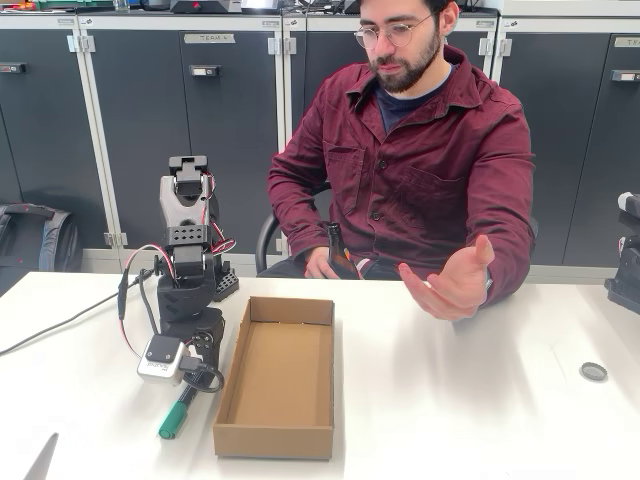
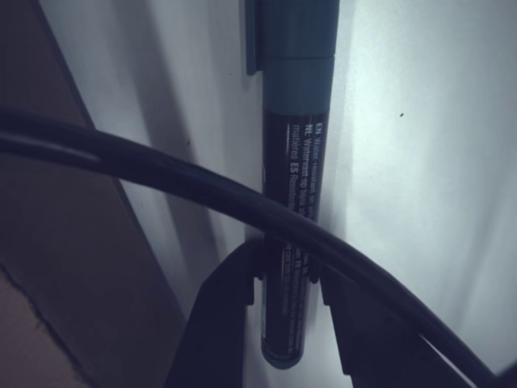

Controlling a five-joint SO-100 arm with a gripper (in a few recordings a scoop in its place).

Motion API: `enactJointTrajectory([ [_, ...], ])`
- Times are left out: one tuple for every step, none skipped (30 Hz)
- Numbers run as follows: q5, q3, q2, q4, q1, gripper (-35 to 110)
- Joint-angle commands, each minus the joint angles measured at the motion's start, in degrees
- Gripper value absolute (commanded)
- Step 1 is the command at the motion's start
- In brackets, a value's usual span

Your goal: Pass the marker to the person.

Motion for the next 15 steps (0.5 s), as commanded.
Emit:
enactJointTrajectory([
  [-0.7, -2.5, 6.0, 2.6, -0.2, -5],
  [-1.1, -2.4, 8.0, 3.7, -0.4, -5],
  [-1.5, -1.8, 10.1, 4.4, -0.8, -5],
  [-1.7, -1.7, 12.0, 4.7, -1.1, -5],
  [-1.8, -2.2, 13.8, 5.3, -1.4, -5],
  [-2.1, -3.2, 15.4, 6.4, -1.8, -5],
  [-2.1, -4.5, 16.9, 7.5, -2.5, -5],
  [-2.2, -6.4, 17.9, 9.2, -3.2, -5],
  [-2.2, -8.8, 18.2, 11.0, -4.2, -5],
  [-2.2, -11.7, 18.2, 12.6, -5.3, -5],
  [-2.2, -14.7, 17.7, 14.1, -6.4, -5],
  [-2.2, -17.6, 17.0, 15.6, -7.6, -5],
  [-2.1, -20.4, 16.3, 16.8, -9.0, -5],
  [-1.8, -23.0, 15.2, 18.0, -10.5, -5],
  [-1.4, -25.7, 14.1, 19.2, -12.0, -5],
])
